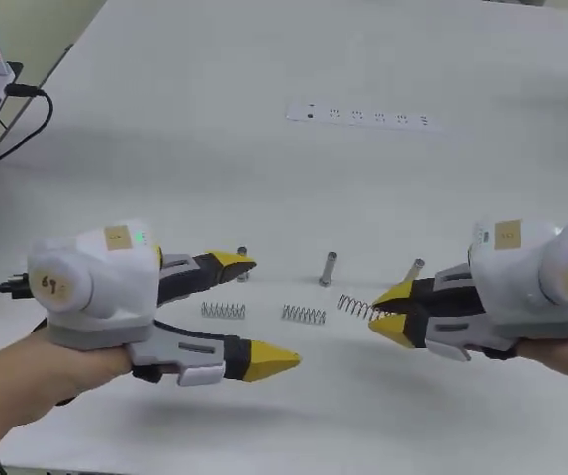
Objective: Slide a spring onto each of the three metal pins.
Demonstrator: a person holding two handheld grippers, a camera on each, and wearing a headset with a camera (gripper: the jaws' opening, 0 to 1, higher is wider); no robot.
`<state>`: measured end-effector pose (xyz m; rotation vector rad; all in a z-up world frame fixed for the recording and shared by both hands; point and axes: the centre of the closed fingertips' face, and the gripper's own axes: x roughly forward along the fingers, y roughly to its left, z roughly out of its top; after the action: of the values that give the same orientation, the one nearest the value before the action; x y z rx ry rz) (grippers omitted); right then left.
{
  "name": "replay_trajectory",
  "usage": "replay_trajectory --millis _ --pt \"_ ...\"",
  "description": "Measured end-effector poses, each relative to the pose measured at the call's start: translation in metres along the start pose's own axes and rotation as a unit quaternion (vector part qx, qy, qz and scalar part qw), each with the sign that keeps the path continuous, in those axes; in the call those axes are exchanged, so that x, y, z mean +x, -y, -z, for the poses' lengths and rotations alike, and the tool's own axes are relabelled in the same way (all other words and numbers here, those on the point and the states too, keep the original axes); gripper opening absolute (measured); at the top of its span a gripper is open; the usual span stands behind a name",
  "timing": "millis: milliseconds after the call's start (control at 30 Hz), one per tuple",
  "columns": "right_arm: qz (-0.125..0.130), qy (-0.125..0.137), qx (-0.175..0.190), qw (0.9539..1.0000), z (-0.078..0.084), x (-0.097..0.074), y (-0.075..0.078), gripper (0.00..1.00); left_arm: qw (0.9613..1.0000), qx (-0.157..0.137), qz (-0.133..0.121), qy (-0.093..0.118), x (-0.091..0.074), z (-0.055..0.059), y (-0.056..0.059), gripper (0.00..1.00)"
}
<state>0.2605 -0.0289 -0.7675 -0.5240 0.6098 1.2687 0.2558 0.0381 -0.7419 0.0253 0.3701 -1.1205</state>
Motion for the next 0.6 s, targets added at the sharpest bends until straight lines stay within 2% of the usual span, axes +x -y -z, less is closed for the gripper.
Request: replay_trajectory --millis 167,300,500,600 --pt "-0.015 -0.008 -0.034 0.9993 -0.004 0.005 -0.009 0.08 0.9997 0.003 0.023 -0.007 0.013 -0.001 0.010 0.51" --pt "-0.023 -0.014 -0.057 0.9980 -0.006 0.006 -0.013 0.08 0.9994 0.004 0.034 -0.010 0.020 -0.002 0.013 0.44" --pt "-0.030 -0.013 -0.073 0.9968 -0.009 0.005 -0.016 0.08 0.9986 0.010 0.050 -0.018 0.028 -0.001 0.017 0.35" --pt "-0.038 -0.010 -0.083 0.9957 -0.013 0.004 -0.019 0.08 0.9981 0.009 0.057 -0.022 0.031 -0.001 0.019 0.27"
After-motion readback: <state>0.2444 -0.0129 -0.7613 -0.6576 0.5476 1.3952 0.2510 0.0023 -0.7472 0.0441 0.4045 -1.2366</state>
